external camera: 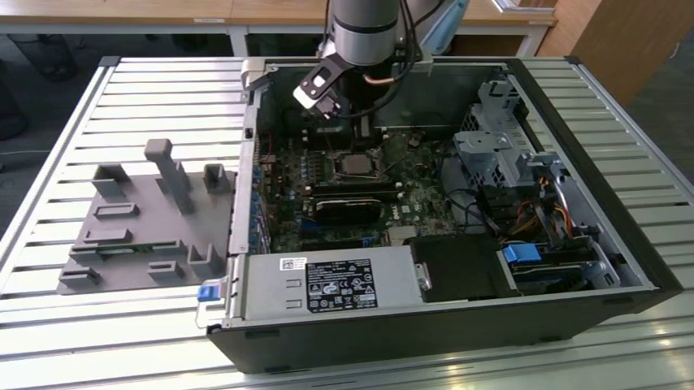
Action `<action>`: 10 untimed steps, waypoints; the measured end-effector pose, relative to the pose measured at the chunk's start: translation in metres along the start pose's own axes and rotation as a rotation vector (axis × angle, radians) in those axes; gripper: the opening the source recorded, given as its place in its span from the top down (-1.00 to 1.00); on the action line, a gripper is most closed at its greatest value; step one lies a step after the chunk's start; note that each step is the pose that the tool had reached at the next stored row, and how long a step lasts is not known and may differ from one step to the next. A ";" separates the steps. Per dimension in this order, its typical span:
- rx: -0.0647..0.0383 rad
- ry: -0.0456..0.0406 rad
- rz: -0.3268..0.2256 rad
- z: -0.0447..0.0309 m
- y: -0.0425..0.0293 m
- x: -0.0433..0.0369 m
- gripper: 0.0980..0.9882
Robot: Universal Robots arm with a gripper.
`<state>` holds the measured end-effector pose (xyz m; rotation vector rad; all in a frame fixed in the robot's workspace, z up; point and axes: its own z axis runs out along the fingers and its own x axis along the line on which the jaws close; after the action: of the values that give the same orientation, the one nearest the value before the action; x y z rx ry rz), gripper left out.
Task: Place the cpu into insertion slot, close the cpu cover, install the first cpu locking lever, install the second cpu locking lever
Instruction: 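Close the cpu cover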
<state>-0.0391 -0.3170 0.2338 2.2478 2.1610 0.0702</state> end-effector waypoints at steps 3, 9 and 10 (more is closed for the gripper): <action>0.001 0.0000 0.000 -0.0077 0.0004 0.0002 0.98; 0.001 0.0001 0.000 -0.0282 0.0014 0.0005 0.98; 0.001 0.0000 0.000 -0.0298 0.0015 0.0005 0.98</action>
<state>-0.0391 -0.3170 0.2636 2.2481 2.1615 0.0694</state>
